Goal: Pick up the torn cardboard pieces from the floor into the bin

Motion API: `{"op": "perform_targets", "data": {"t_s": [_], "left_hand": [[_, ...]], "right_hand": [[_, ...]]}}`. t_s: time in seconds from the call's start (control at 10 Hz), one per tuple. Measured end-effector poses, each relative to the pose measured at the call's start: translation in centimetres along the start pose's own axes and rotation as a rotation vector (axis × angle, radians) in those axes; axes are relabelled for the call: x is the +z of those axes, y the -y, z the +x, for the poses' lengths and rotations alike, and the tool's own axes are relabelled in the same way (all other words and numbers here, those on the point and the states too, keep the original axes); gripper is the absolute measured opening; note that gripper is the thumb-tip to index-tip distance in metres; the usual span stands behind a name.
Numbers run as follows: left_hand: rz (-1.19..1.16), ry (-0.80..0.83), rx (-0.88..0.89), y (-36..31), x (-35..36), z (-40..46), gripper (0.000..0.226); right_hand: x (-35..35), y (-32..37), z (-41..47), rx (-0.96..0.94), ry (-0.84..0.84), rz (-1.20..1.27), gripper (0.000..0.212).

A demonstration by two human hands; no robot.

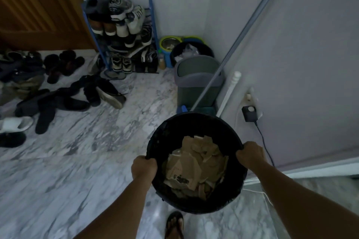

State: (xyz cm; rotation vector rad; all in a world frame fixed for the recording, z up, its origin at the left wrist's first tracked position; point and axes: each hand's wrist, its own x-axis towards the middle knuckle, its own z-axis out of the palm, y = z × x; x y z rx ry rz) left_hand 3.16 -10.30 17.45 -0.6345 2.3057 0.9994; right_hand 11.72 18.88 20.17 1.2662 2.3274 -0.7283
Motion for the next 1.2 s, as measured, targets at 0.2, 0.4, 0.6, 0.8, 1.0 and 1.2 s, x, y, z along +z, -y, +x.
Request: {"op": "perform_targets", "data": {"t_s": [0.2, 0.4, 0.6, 0.8, 1.0, 1.2], "left_hand": [[0.115, 0.067, 0.04, 0.1, 7.5, 6.3, 0.023], [0.194, 0.074, 0.076, 0.2, 14.7, 11.8, 0.025], [0.268, 0.063, 0.115, 0.8, 19.6, 16.0, 0.019], [0.266, 0.041, 0.132, 2.4, 22.8, 18.5, 0.011], [0.144, -0.019, 0.116, 3.0, 24.7, 18.5, 0.017], [0.189, 0.154, 0.024, 2.5, 23.5, 16.6, 0.072]], "right_hand": [[3.9, -3.7, 9.1, 0.007, 0.058, -0.043, 0.027], [8.8, -7.0, 17.4, -0.001, 0.041, -0.052, 0.014], [12.4, -8.7, 22.4, -0.003, -0.001, -0.08, 0.021], [15.0, -9.5, 24.9, -0.023, -0.115, -0.064, 0.028], [16.3, -10.1, 25.2, -0.058, -0.193, -0.089, 0.022], [15.1, -10.5, 23.1, -0.083, -0.087, -0.023, 0.026]]}}
